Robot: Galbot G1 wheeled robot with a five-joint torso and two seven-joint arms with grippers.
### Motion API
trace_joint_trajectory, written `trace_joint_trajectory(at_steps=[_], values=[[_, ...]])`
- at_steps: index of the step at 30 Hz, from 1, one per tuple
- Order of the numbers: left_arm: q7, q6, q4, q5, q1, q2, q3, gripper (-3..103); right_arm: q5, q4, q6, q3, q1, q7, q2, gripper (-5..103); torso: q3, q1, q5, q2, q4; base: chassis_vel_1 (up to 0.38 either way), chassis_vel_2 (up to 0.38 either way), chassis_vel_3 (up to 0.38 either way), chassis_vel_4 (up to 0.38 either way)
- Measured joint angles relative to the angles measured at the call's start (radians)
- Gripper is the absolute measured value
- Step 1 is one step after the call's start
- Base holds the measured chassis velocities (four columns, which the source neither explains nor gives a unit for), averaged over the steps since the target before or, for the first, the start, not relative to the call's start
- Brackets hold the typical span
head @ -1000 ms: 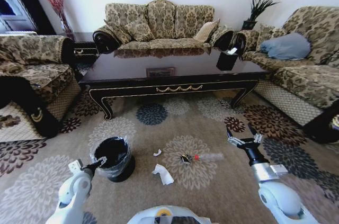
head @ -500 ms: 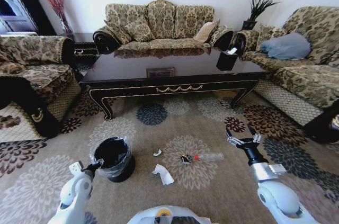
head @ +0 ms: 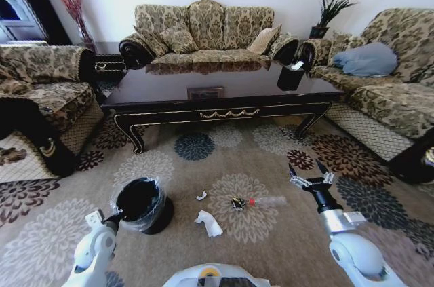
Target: Move to the front of the table and pick up the trash from the floor, then place it into the trash bin.
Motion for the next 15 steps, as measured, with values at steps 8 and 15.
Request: trace_joint_trajectory(at_steps=[8,15], values=[[-0.010,-0.006,-0.106,-0.034,0.034,0.029,-0.061,2,0.004,-0.053,-0.004,-0.023,0.043,0.009,-0.028,100,0.000,0.000,0.0007,0.000,0.0002,0.000,0.000,0.000,0.000],[-0.021,-0.002,-0.233,-0.052,0.061,0.069,-0.092,2,0.064,-0.092,-0.068,-0.037,0.041,0.076,-0.028,100,0.000,0.000,0.0010,0.000,-0.0002,0.000,0.000,0.000,0.000]])
